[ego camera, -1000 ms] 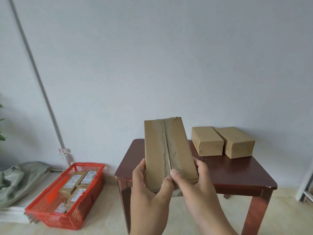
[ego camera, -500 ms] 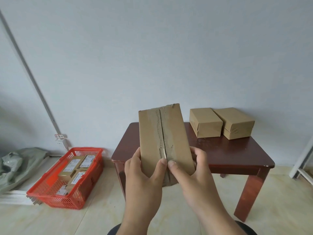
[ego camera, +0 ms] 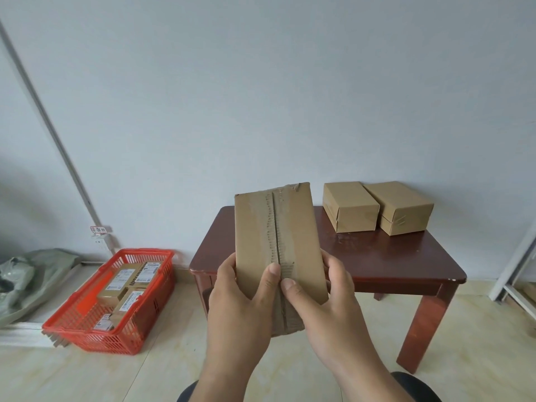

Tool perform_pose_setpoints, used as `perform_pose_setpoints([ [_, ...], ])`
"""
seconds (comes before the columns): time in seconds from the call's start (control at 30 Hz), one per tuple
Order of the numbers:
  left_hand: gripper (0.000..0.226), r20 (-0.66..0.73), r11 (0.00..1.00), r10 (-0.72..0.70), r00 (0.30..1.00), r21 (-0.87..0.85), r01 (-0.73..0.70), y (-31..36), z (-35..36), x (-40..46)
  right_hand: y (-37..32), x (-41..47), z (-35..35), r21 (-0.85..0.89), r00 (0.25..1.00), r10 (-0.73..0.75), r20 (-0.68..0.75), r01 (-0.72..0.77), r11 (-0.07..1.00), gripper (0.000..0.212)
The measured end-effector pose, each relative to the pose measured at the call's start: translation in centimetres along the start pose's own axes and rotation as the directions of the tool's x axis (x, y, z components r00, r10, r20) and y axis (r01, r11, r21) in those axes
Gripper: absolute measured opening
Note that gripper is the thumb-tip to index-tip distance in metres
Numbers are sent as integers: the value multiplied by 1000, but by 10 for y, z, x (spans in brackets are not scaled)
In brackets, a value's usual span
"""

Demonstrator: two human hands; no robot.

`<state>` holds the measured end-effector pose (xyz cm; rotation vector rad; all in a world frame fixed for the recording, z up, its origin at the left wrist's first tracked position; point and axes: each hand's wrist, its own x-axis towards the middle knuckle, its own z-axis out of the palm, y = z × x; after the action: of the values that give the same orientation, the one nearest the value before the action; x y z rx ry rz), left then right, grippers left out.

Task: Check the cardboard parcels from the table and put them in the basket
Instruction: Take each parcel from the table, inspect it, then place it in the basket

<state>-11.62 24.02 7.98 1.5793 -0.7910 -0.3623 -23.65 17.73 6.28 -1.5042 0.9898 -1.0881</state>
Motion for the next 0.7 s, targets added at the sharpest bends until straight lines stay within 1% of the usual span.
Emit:
perform_pose_setpoints([
  [0.07, 32, 0, 1000, 24, 1000, -12, -24, 0, 2, -3, -4, 2, -1, 4, 1000, 16, -10, -16, 1000, 67],
  [0.13, 27, 21, 998, 65, 998, -28, -65, 2, 4, -8, -8, 6, -2, 5, 999, 40, -19, -40, 999, 54],
  [0.2, 39, 49, 995, 102, 994, -11, -102, 3, 5, -12, -12, 9, -3, 3, 998, 60, -22, -60, 998, 42],
  [0.23, 45, 46, 994, 107, 993, 11, -108, 3, 5, -14, -14, 10, -4, -2, 998, 62, -26, -62, 998, 40],
  [0.27, 47, 35, 994, 106, 994, 28, -107, 3, 4, -15, -15, 11, -4, -10, 997, 64, -32, -65, 998, 40],
  [0.33, 43, 8, 995, 95, 995, 38, -95, 3, 2, -16, -16, 10, -5, -19, 998, 64, -29, -64, 998, 41],
  [0.37, 48, 1, 995, 92, 996, 41, -92, 4, 0, -15, -16, 9, -5, -20, 998, 61, -20, -62, 998, 41],
  [0.47, 80, -6, 989, 114, 993, 90, -113, 4, -4, -8, -12, 2, -6, -32, 999, 36, 1, -36, 999, 44],
  [0.5, 84, -5, 987, 119, 993, 111, -117, 6, -6, -5, -12, 0, -7, -30, 1000, 25, 14, -24, 999, 45],
  [0.53, 79, -8, 985, 124, 992, 123, -122, 6, -7, -3, -11, -1, -7, -25, 999, 14, 32, -13, 1000, 49],
  [0.6, 51, -8, 986, 100, 995, 137, -98, 10, -8, -2, -11, -3, -8, -15, 998, -4, 60, 5, 1000, 55],
  [0.63, 44, -4, 986, 91, 996, 143, -90, 13, -8, -2, -11, -3, -9, -12, 998, -8, 64, 9, 1000, 55],
  [0.7, 43, -2, 984, 95, 996, 153, -93, 14, -7, -5, -13, -1, -9, -8, 999, 0, 53, 1, 1000, 48],
])
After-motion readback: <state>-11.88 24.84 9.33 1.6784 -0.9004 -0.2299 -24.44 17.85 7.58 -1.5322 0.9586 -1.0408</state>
